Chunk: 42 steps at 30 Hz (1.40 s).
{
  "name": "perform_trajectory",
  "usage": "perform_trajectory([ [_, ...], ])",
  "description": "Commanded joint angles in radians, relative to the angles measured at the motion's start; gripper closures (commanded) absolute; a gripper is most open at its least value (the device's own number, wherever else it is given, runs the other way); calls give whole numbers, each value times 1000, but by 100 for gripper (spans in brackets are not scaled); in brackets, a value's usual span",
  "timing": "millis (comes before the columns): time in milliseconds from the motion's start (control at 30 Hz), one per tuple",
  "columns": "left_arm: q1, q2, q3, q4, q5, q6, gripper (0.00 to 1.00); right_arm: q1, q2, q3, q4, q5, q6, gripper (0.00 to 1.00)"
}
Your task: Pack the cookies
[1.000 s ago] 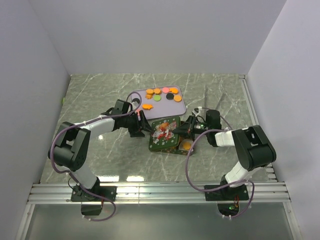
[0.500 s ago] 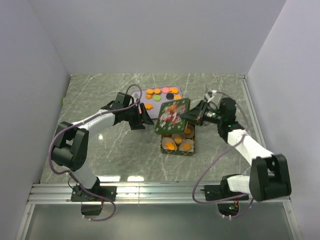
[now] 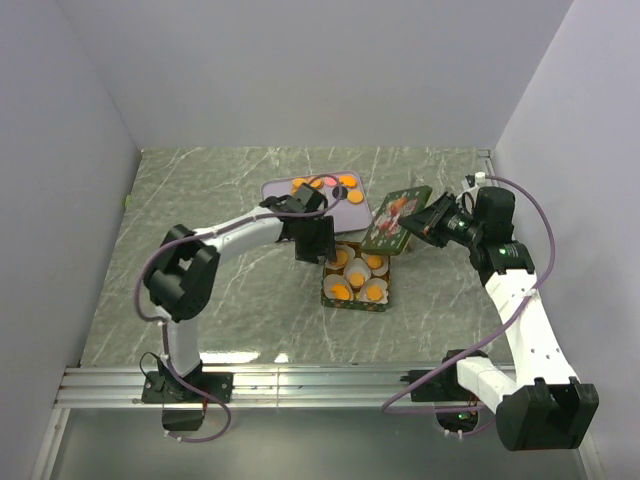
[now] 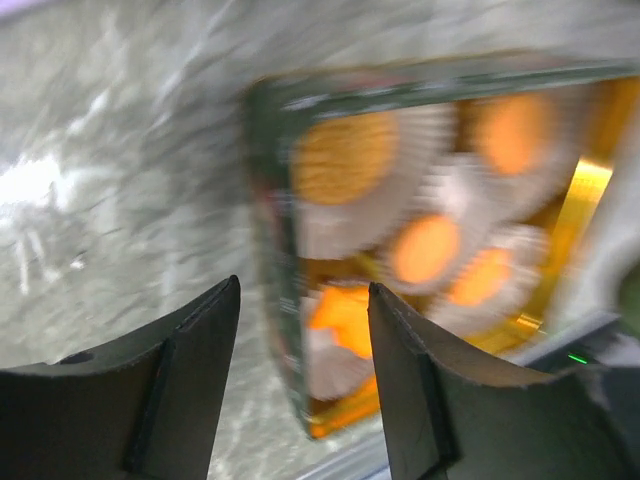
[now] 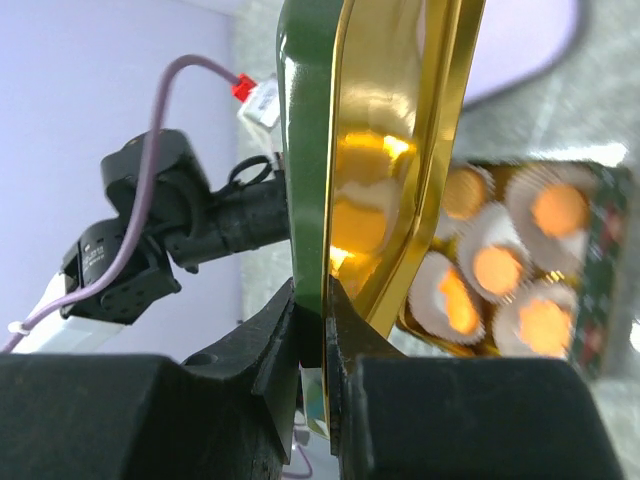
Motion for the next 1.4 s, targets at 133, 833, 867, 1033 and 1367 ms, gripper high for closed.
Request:
perform_trajectory([
  [133, -27, 71, 88, -203, -185, 1, 49, -1, -44, 0, -79, 42, -62, 100],
  [833, 63, -99, -178, -202, -285, -50, 79, 16, 33, -58, 80, -130, 4, 100],
  [867, 71, -108, -188, -193, -283, -48, 79, 21, 38, -60, 89, -143, 11, 100],
  [1033, 81, -131, -180, -190, -285, -27, 66, 59, 62, -61, 178, -222, 40, 100],
  [1367, 185, -232, -112, -227, -282, -37, 1, 237, 180, -116, 508, -377, 185, 100],
])
